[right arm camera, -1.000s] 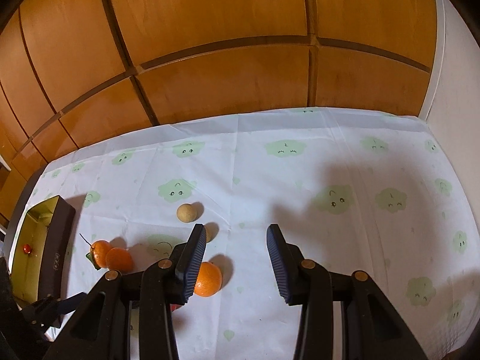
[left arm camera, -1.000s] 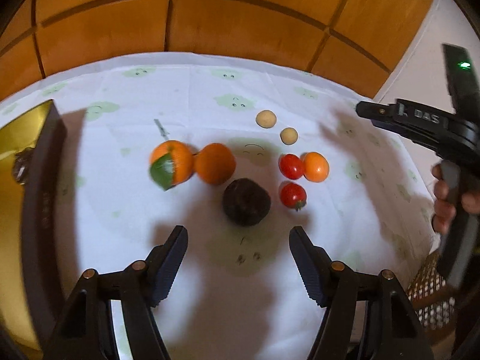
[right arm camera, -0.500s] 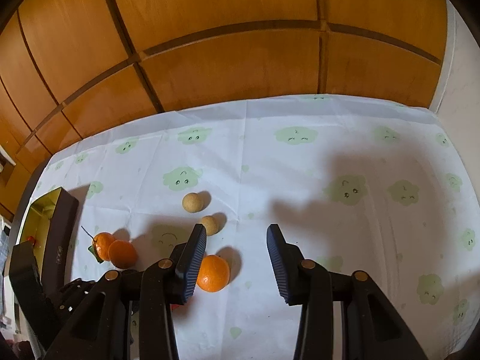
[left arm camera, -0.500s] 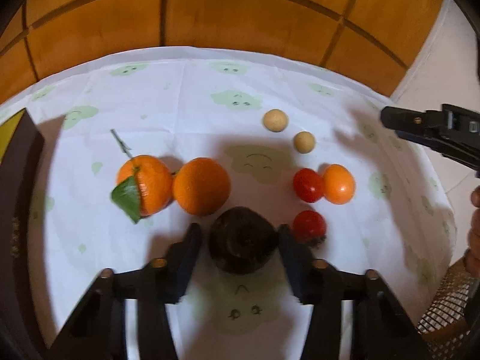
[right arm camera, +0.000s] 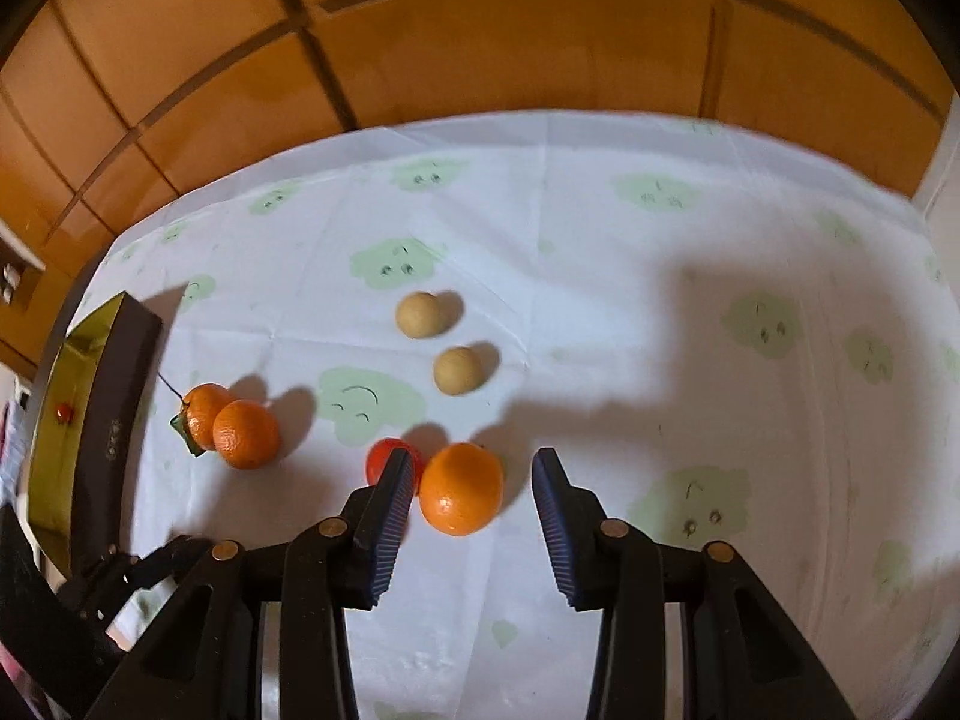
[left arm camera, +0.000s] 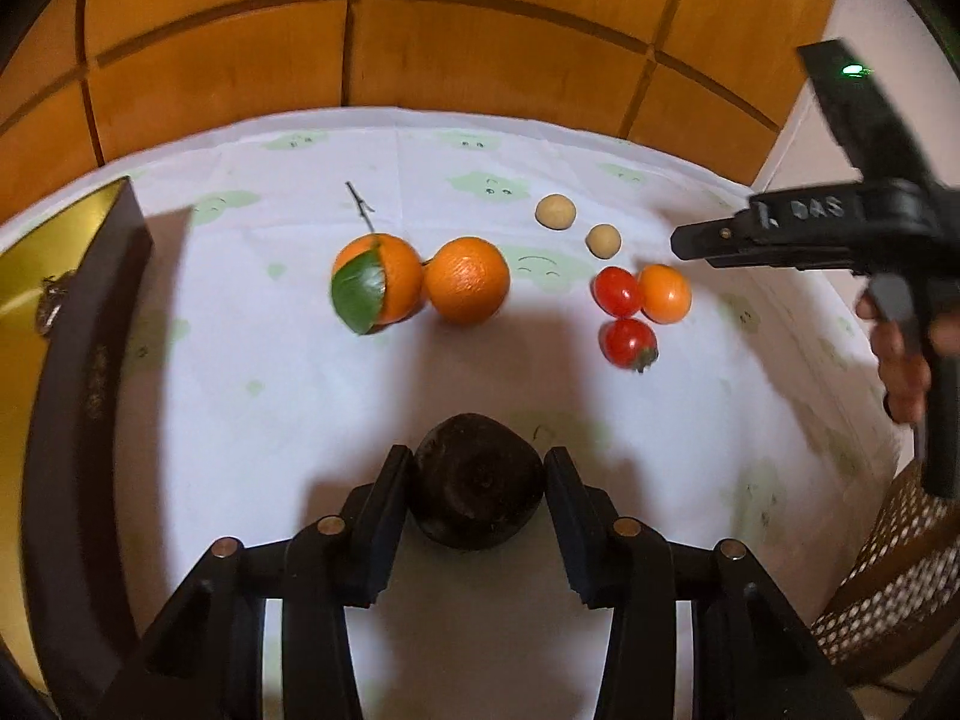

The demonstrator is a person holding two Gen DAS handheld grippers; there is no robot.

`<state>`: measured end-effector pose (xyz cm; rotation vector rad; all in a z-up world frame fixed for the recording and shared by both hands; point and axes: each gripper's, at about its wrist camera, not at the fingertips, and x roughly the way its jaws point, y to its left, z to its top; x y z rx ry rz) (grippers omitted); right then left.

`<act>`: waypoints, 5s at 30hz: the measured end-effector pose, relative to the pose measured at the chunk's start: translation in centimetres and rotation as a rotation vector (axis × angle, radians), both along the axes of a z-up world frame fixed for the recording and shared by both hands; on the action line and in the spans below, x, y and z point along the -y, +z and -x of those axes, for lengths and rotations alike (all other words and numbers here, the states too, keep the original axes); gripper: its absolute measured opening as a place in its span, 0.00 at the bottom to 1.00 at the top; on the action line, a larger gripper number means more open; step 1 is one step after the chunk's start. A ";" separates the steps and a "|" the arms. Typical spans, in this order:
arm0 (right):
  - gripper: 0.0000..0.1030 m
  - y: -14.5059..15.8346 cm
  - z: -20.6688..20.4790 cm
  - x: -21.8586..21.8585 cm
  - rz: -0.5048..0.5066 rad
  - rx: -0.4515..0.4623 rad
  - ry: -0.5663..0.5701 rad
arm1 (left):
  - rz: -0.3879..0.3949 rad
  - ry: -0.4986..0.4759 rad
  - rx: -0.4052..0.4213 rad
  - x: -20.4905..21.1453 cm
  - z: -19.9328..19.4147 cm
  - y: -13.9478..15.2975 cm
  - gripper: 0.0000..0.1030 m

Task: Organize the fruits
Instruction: 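Carry the mangosteen into the tray with the left tool while the right tool grasps the orange, then lift the orange with the right tool and carry it over the gold tray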

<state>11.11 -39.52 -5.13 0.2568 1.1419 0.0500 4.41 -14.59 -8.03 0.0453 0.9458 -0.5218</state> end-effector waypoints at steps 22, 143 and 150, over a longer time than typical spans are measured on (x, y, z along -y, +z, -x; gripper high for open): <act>0.35 -3.1 -1.2 -1.3 0.099 -0.115 0.079 | 0.004 0.011 0.025 -0.3 0.3 -0.6 0.44; 0.34 1.9 0.0 -5.4 0.206 0.081 0.134 | -0.107 0.691 0.219 -22.0 4.1 7.0 0.79; 0.34 4.6 1.4 -14.1 0.090 0.160 0.359 | -0.100 0.717 0.209 -22.8 4.1 6.7 0.79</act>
